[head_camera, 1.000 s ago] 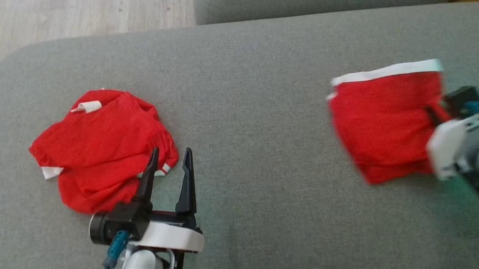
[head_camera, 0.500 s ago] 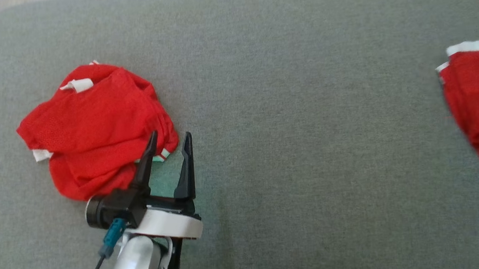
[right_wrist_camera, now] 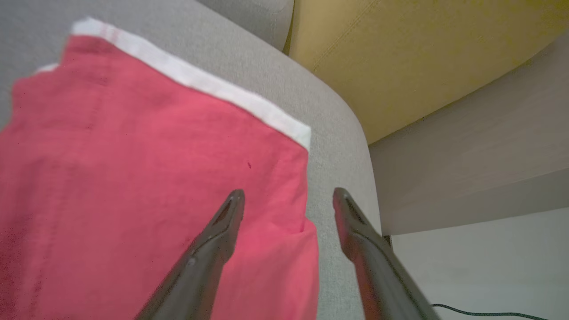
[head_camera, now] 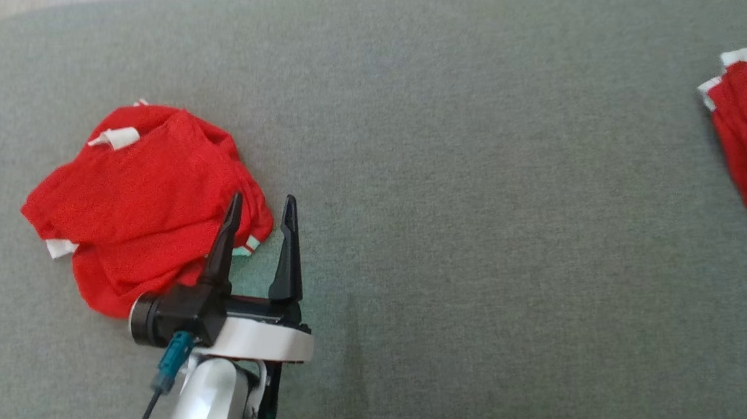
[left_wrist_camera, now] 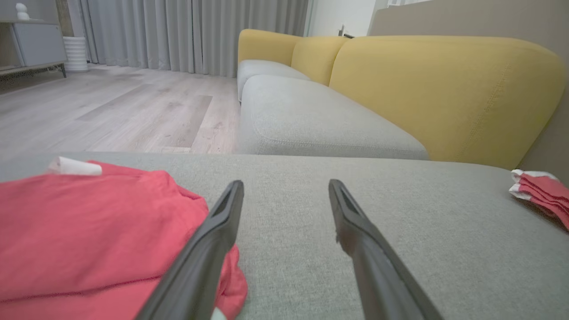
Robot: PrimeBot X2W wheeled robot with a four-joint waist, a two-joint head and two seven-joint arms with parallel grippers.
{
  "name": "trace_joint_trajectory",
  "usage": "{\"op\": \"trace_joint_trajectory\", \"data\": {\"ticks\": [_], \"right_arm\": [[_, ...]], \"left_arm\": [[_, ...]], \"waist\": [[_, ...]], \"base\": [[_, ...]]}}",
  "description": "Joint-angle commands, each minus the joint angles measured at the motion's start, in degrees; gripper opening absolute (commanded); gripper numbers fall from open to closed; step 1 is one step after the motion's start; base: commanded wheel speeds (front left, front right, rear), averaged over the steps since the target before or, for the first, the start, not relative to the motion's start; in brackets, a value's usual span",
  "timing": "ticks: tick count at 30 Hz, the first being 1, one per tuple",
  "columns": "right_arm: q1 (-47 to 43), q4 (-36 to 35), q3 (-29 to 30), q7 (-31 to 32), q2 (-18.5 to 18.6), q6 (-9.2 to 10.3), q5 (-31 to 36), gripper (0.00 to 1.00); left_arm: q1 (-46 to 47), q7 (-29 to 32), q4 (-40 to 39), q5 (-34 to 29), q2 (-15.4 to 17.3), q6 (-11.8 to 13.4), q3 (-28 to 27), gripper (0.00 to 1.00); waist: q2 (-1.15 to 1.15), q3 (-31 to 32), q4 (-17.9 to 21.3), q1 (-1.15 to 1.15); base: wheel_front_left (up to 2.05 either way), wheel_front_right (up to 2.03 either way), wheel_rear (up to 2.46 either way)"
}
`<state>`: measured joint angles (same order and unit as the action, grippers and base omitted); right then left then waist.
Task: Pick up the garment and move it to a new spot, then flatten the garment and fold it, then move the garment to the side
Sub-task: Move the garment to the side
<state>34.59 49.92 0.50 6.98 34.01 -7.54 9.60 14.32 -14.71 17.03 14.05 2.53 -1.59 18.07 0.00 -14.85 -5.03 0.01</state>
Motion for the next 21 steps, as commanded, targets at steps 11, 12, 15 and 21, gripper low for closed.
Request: {"op": "trace_joint_trajectory", "data": {"ticks": [11,12,15,21], "right_arm": [[-3.8,-13.1,4.0,-7.8,-11.2,0.05,-7.5,1.0],[-4.2,-14.8,3.9,-8.7,-12.2,0.05,-8.4,1.0],[-5.5,-19.9,4.6,-11.4,-15.8,0.05,-9.7,1.0],[-10.6,-27.6,3.7,-14.0,-24.4,0.05,-12.4,1.0]], "left_arm": [[-1.9,-0.3,-2.3,-0.1,0.3,0.5,-4.7,1.0],[-2.2,-0.3,-2.5,-0.1,0.3,0.7,-5.0,1.0],[-3.1,-0.3,-3.1,0.1,0.3,1.1,-5.8,1.0],[-4.8,-0.3,-3.1,-0.1,0.3,1.2,-6.2,1.0]], "waist": [[0.0,9.6,1.6,-0.01],[0.0,10.3,1.5,-0.01],[0.0,12.2,1.5,-0.01],[0.0,15.4,0.8,-0.01]], "base": [[0.0,0.0,0.0],[0.0,0.0,0.0],[0.0,0.0,0.0],[0.0,0.0,0.0]]}}
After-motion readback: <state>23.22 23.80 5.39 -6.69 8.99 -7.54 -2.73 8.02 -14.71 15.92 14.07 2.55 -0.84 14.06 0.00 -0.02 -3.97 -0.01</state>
